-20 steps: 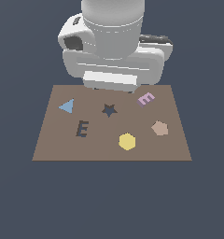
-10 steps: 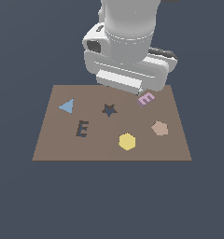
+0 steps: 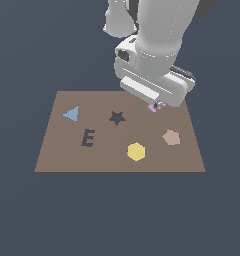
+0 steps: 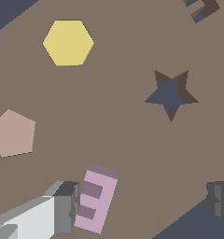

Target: Insert a designated object into the corresponding slot on a board.

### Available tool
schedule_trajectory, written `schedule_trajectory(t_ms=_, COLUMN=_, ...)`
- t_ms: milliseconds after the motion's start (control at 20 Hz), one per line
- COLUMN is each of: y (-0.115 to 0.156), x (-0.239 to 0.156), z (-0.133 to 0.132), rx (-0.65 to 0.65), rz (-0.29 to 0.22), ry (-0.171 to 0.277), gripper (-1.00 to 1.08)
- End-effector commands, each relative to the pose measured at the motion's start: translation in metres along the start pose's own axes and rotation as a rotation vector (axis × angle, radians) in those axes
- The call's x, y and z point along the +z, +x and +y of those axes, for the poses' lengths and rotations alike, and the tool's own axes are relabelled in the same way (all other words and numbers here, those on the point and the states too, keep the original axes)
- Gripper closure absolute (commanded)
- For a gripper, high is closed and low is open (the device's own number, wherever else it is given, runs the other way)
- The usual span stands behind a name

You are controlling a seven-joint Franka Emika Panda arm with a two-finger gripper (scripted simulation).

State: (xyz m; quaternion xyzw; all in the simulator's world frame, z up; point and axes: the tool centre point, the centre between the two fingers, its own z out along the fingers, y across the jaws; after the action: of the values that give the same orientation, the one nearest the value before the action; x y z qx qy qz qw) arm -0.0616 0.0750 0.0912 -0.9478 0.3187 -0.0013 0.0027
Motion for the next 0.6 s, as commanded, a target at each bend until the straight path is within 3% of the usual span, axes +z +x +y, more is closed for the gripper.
schedule_trajectory(t_ms=0, y=-0.008, x=0.008, z=-0.006, rx=0.063, rz=0.001, ry=-0.001, gripper=-0.92)
schedule_trajectory(t_ms=550, y=-0.031, x=0.034, z=-0.03, rx=0.252, rz=0.001, ry=-0.005, gripper=-0.92)
